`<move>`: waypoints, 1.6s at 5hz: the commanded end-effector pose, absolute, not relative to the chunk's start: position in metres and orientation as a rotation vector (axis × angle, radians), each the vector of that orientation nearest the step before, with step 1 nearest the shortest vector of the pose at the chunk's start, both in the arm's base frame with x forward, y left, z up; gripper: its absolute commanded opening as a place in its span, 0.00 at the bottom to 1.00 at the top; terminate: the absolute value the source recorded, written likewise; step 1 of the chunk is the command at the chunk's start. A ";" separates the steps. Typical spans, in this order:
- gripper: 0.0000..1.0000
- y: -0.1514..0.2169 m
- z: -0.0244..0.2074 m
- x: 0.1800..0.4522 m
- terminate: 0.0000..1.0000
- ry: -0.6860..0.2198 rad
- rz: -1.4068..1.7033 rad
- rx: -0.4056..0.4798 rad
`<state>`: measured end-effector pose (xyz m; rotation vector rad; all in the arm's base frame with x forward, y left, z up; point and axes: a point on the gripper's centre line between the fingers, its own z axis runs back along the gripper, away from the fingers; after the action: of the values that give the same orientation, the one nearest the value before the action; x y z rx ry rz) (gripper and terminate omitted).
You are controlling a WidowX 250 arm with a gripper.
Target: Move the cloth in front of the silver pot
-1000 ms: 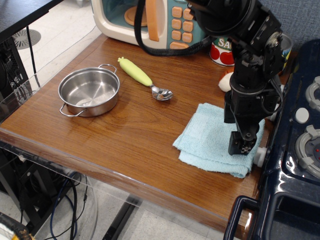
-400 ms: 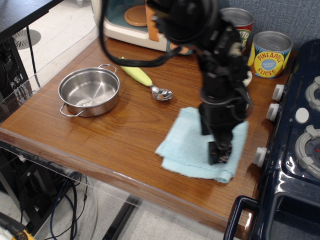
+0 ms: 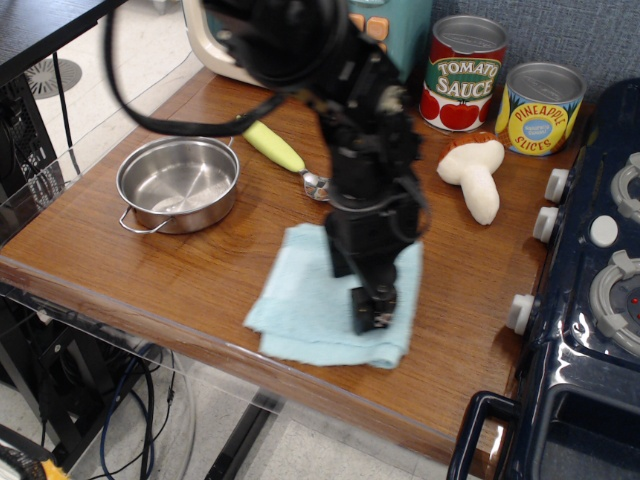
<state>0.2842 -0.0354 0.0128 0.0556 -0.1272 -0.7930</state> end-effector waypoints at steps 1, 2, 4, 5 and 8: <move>1.00 0.000 0.016 0.259 0.00 -0.092 -0.631 0.082; 1.00 0.017 0.013 0.259 0.00 -0.086 -0.561 0.086; 1.00 0.053 0.013 0.270 0.00 -0.082 -0.457 0.102; 1.00 0.072 0.014 0.272 0.00 -0.075 -0.404 0.109; 1.00 0.088 0.021 0.280 0.00 -0.095 -0.363 0.115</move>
<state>0.2806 0.0872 0.0118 0.1000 -0.0719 -0.3655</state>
